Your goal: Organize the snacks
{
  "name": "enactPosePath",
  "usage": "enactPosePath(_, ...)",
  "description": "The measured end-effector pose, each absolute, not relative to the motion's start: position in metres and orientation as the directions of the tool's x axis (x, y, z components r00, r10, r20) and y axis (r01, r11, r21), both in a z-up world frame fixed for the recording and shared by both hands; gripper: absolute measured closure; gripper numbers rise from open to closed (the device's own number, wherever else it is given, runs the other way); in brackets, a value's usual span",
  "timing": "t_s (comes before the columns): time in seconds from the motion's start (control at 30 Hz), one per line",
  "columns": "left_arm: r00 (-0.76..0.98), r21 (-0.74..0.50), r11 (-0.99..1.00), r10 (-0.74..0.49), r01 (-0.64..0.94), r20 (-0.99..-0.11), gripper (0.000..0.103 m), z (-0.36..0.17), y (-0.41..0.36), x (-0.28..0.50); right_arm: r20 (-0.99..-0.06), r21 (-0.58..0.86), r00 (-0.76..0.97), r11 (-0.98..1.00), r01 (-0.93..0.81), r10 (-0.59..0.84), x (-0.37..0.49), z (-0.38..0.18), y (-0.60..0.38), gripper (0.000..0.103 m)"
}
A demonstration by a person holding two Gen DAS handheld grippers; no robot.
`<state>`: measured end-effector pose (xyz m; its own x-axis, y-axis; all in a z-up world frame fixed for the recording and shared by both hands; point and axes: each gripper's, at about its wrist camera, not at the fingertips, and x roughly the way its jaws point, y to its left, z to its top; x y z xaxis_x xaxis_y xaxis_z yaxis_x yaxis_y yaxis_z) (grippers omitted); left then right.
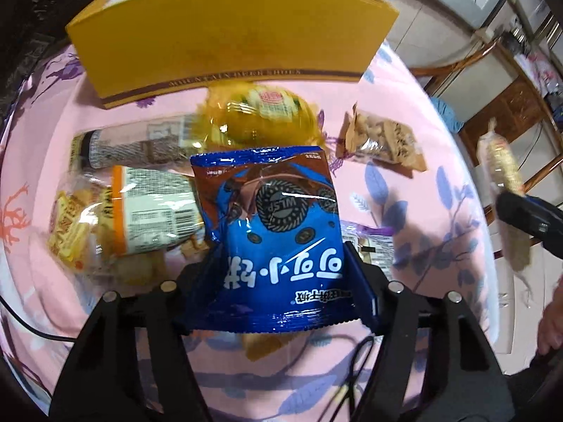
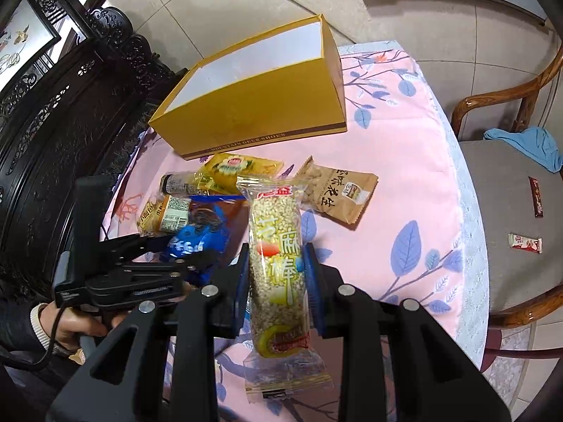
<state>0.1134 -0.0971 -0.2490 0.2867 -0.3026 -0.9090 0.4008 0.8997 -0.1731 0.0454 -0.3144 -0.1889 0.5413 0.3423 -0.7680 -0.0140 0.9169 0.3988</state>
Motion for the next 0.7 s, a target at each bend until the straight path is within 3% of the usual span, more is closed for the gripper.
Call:
enactPosePath(0.53, 0.494, -0.202, 0.921, -0.353, 0.333, -0.794, 0.039, -0.154, -0.040, 0.118, -0.735, 0.393, 0.567, 0.915, -0.089, 0.371, 0.064, -0.157, -0.295, 0.073)
enactPosePath(0.57, 0.514, -0.200, 0.922, -0.354, 0.331, -0.782, 0.054, -0.146, -0.037, 0.120, -0.729, 0.394, 0.572, 0.914, -0.097, 0.375, 0.067, -0.153, -0.293, 0.073)
enactPosePath(0.6, 0.527, -0.203, 0.922, -0.358, 0.330, -0.771, 0.059, -0.139, -0.036, 0.123, -0.724, 0.395, 0.577, 0.913, -0.104, 0.379, 0.069, -0.149, -0.292, 0.073)
enactPosePath(0.7, 0.570, -0.209, 0.924, -0.364, 0.319, -0.737, 0.060, -0.119, -0.025, 0.131, -0.707, 0.389, 0.591, 0.911, -0.133, 0.388, 0.080, -0.138, -0.287, 0.073)
